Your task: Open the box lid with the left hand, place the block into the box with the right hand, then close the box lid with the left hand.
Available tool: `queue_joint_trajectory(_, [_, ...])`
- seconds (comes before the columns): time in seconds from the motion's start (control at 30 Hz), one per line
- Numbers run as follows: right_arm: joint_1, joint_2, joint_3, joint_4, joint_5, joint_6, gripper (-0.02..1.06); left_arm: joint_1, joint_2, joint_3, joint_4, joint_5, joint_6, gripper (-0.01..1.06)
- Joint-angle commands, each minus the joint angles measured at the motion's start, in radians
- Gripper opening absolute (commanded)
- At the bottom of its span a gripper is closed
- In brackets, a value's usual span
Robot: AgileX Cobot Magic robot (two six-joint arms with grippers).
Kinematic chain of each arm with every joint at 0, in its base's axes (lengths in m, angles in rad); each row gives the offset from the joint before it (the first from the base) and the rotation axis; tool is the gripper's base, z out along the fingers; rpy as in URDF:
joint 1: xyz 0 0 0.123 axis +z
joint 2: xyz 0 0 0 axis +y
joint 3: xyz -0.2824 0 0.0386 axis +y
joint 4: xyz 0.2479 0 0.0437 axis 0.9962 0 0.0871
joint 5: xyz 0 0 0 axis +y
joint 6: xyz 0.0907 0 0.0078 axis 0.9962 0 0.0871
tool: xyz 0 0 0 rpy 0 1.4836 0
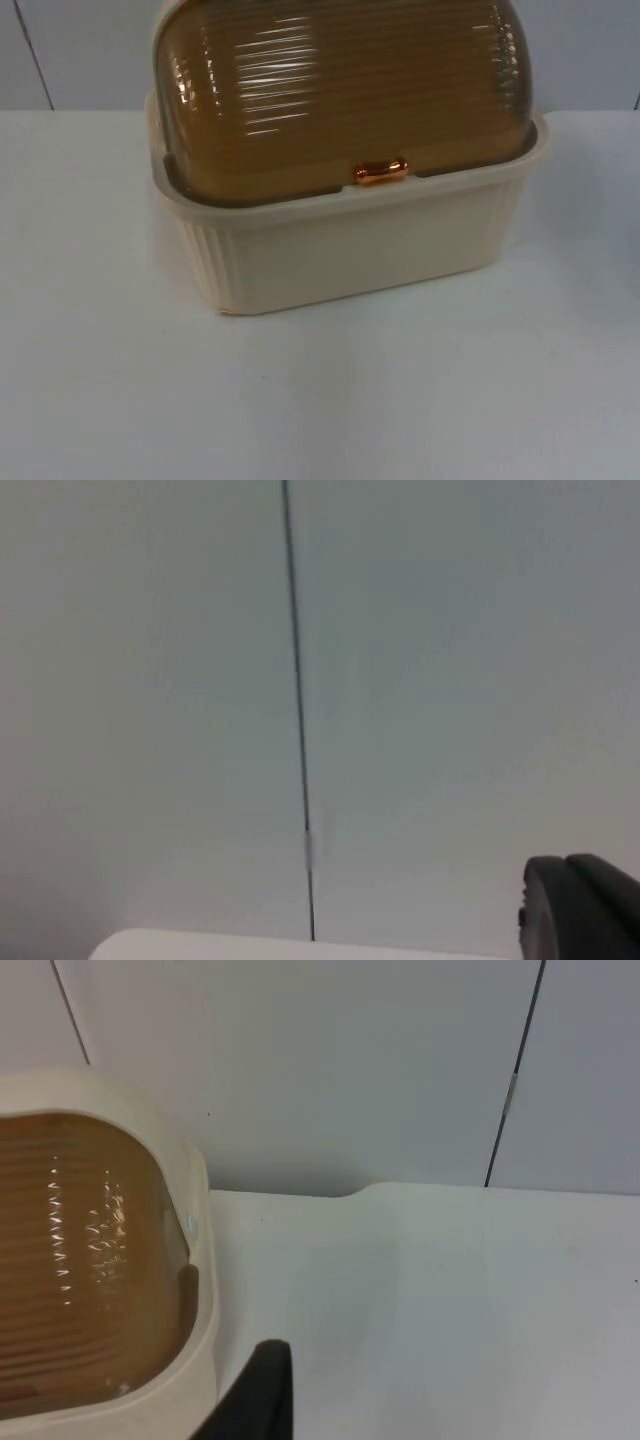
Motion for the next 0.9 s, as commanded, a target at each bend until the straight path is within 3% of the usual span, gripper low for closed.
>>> queue_joint_trajectory(0.0, [0.002, -0.006, -0.007, -0.005, -0.006, -0.011, 1.05, 0.007, -0.004, 0.002, 0.03, 0.063, -0.003, 0.0])
queue_joint_trajectory(0.13, [0.002, -0.006, -0.007, -0.005, -0.006, -0.011, 1.05, -0.017, -0.003, 0.002, 0.047, 0.131, -0.003, 0.0])
queue_joint_trajectory(0.73, [0.002, -0.006, -0.007, -0.003, -0.008, -0.011, 1.05, -0.031, 0.004, 0.002, 0.027, 0.154, -0.003, 0.0])
queue_joint_trajectory(0.77, [0.002, -0.006, -0.007, -0.003, -0.008, -0.011, 1.05, -0.031, 0.004, 0.002, 0.034, 0.154, -0.003, 0.04])
queue_joint_trajectory(0.83, [0.002, -0.006, -0.007, -0.003, -0.008, -0.011, 1.05, -0.031, 0.004, 0.002, 0.04, 0.16, -0.003, 0.28])
queue_joint_trajectory(0.87, [0.002, -0.006, -0.007, -0.003, -0.008, -0.011, 1.05, -0.031, 0.004, 0.002, 0.04, 0.16, -0.003, 0.28])
